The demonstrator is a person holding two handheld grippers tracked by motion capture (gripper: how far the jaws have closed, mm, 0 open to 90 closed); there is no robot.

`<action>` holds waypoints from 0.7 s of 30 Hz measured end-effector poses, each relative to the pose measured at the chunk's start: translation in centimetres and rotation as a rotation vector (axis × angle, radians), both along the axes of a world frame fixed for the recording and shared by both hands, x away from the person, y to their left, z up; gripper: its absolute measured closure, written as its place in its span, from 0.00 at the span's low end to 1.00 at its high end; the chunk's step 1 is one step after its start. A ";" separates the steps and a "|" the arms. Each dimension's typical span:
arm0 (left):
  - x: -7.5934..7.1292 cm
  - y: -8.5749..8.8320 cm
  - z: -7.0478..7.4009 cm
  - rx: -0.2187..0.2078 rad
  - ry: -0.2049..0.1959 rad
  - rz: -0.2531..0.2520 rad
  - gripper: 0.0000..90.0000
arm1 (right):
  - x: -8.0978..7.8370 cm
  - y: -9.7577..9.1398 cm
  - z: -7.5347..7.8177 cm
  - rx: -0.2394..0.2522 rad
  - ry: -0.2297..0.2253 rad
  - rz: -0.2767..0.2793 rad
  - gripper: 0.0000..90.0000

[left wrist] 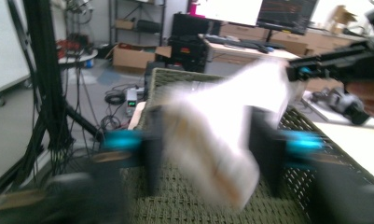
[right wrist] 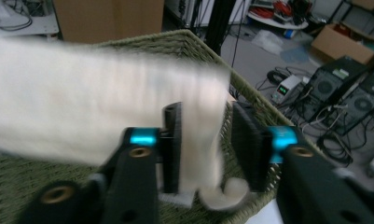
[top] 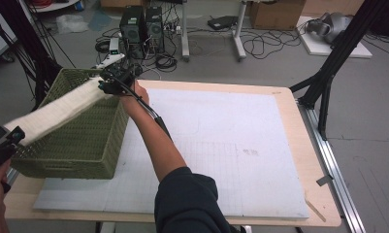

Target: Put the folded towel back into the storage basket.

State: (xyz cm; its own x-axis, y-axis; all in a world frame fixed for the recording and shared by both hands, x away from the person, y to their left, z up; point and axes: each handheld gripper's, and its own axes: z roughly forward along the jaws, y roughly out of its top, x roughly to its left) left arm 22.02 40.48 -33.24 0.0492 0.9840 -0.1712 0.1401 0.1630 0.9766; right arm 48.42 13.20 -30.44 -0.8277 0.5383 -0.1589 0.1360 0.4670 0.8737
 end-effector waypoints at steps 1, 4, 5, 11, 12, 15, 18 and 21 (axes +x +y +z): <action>0.0 -0.2 0.1 0.009 -0.002 0.017 0.36 | 0.1 -0.1 -0.1 0.001 0.005 -0.005 0.66; -0.1 -0.4 0.4 0.005 -0.013 0.024 0.29 | 0.1 -0.5 0.1 0.008 0.008 -0.010 0.64; -0.1 -0.5 0.5 0.009 -0.016 0.022 0.28 | 0.1 -0.7 0.2 0.010 0.001 -0.007 0.64; 0.1 -1.3 0.6 0.007 -0.025 -0.032 0.28 | -0.4 -2.8 0.6 0.049 0.000 -0.012 0.60; 0.2 -1.5 0.7 0.009 -0.027 -0.048 0.29 | -0.5 -3.4 0.6 0.053 0.003 -0.011 0.58; 0.4 -2.2 0.9 0.008 -0.038 -0.106 0.29 | -0.8 -5.3 0.5 0.067 0.018 -0.013 0.54; 0.8 -3.3 1.1 -0.004 -0.046 -0.161 0.28 | -1.2 -7.4 0.4 0.078 0.023 -0.023 0.47; 1.4 -4.7 1.1 -0.004 -0.035 -0.223 0.27 | -2.0 -9.7 0.3 0.090 0.027 -0.026 0.42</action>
State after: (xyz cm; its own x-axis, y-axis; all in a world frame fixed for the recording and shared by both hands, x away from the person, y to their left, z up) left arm 23.46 35.83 -32.17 0.2714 0.9475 -0.1691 0.1389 0.1353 0.9810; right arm 46.39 3.52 -30.15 -0.8164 0.5709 -0.0863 0.1715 0.3825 0.9079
